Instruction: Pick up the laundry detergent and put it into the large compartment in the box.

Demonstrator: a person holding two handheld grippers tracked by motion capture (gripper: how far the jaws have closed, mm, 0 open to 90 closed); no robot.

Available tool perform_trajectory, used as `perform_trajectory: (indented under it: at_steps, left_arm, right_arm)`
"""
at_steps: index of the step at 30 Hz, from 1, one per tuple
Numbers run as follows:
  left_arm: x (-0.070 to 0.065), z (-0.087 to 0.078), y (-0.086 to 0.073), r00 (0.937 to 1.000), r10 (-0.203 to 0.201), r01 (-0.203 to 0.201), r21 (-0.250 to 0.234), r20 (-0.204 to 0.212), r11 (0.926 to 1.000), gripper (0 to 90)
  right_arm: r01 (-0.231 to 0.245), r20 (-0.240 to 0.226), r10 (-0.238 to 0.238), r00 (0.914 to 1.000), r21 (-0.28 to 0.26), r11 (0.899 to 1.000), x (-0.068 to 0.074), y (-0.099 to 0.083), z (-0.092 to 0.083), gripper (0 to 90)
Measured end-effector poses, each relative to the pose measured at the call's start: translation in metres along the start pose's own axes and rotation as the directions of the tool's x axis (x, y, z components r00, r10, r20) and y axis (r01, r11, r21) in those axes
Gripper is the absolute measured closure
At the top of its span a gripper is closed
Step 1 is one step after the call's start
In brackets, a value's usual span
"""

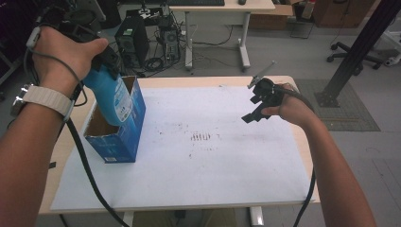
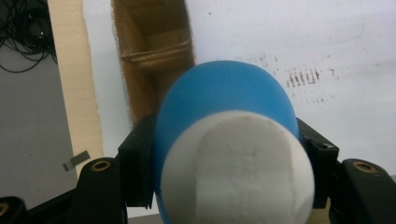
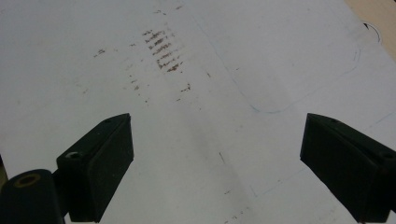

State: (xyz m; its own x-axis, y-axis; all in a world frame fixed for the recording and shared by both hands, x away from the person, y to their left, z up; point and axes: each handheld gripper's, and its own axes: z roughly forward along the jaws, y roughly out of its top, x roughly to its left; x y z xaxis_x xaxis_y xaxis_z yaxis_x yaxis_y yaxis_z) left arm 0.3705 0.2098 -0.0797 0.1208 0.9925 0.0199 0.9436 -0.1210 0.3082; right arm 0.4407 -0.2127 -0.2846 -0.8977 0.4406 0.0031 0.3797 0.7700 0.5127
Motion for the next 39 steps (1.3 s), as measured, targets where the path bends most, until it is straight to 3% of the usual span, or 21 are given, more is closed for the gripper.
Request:
perform_trajectory:
  at_steps: [17,32,39]
  left_arm:
    - [0.02,0.004,0.003,0.9984,-0.041,0.04,-0.013,-0.04,0.9991,37.2]
    - [0.031,0.022,0.003,0.9952,-0.06,0.06,-0.01,-0.077,0.9982,37.2]
    - [0.038,0.033,0.002,0.9946,-0.076,0.076,-0.01,-0.071,0.9971,37.2]
  right_arm:
    - [-0.008,-0.004,0.008,1.0,0.007,1.0,-0.003,0.0,0.002,9.6]
    - [-0.008,-0.008,0.008,0.9999,0.013,1.0,-0.003,0.002,0.006,9.6]
    - [-0.008,-0.01,0.008,0.9999,0.015,1.0,-0.004,0.002,0.008,9.6]
